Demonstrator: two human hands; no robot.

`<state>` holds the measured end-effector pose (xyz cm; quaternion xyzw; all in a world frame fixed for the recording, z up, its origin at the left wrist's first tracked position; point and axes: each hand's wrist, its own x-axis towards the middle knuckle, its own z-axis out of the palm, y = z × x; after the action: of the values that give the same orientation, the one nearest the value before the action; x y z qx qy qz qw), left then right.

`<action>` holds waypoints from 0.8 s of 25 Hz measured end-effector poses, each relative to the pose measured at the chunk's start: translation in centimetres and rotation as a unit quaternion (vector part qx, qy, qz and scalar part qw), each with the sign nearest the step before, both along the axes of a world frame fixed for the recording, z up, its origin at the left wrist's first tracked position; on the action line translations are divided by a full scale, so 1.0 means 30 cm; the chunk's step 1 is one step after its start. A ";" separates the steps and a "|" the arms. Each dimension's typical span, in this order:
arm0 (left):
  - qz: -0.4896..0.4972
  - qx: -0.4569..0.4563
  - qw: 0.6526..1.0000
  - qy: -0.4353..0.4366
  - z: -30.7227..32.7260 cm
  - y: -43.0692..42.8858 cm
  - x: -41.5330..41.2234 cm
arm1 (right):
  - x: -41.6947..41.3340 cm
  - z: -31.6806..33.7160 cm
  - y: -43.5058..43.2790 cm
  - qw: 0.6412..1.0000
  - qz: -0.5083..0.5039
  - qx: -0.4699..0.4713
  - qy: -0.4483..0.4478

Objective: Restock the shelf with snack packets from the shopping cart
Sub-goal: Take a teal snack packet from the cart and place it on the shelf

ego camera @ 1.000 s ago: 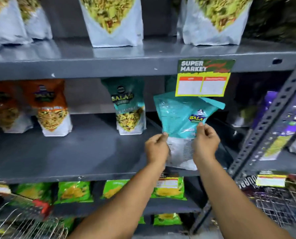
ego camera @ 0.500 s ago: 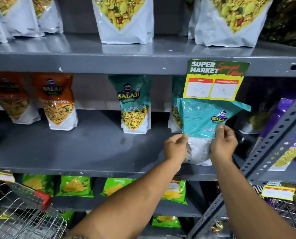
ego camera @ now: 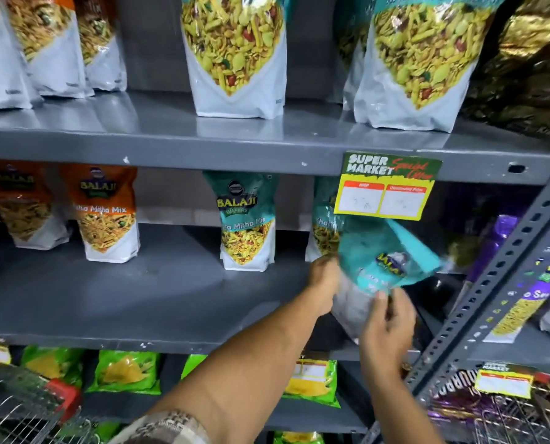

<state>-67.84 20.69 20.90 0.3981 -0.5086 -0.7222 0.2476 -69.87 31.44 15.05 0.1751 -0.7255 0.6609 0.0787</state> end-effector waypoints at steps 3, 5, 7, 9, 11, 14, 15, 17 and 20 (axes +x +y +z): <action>-0.009 -0.007 1.000 0.024 0.032 -0.032 -0.018 | 0.101 -0.016 0.053 0.998 0.044 0.008 0.033; 0.053 -0.032 0.997 0.038 0.030 0.017 0.034 | 0.033 0.005 0.101 0.999 -0.004 -0.037 0.019; 0.111 -0.069 0.990 0.055 -0.040 0.124 0.123 | -0.088 0.054 0.110 0.998 -0.016 -0.041 -0.053; 0.071 -0.108 0.990 0.055 -0.145 0.239 0.192 | -0.196 0.089 0.073 0.985 0.057 -0.045 -0.159; -0.020 -0.163 0.986 0.013 -0.207 0.311 0.193 | -0.265 0.077 0.028 0.946 0.144 -0.083 -0.279; -0.064 -0.159 0.984 0.050 -0.197 0.263 0.125 | -0.248 -0.007 0.015 0.922 0.180 -0.124 -0.319; -0.056 -0.156 0.985 0.056 -0.186 0.205 0.101 | -0.210 -0.039 0.022 0.936 0.157 -0.125 -0.289; -0.030 -0.121 0.992 0.035 -0.169 0.085 0.064 | -0.117 -0.070 0.039 0.968 0.108 -0.105 -0.201; -0.063 -0.071 0.996 -0.001 -0.170 0.014 0.065 | -0.053 -0.060 0.039 0.983 0.064 -0.096 -0.142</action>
<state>-65.90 21.09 15.79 0.3478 -0.5828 -0.6979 0.2287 -71.46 32.60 13.24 0.1177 -0.6495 0.7495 -0.0512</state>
